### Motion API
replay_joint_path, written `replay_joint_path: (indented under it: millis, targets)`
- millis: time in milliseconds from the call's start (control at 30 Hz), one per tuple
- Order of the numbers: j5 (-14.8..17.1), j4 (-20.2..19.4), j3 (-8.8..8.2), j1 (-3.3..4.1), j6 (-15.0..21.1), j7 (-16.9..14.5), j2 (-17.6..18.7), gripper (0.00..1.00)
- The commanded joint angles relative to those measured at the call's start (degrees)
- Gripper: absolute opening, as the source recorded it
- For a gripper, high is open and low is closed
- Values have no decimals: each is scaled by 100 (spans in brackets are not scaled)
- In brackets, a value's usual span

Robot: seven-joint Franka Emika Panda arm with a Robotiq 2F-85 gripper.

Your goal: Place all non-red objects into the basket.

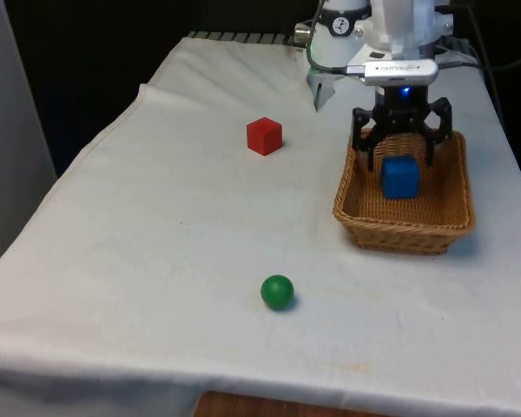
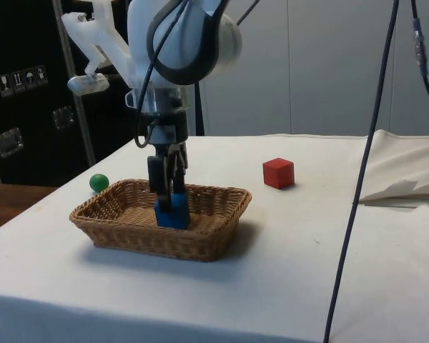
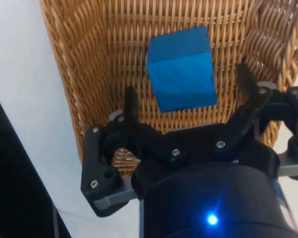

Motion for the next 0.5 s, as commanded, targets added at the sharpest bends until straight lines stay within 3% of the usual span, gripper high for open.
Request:
replay_joint_path:
  millis: [0, 200, 467]
  targets:
    - [-6, 11, -6, 11, 0, 23, 11, 97]
    - [0, 6, 0, 0, 0, 0, 6, 100]
    - [-92, 97, -57, 52, -172, 229, -178, 100]
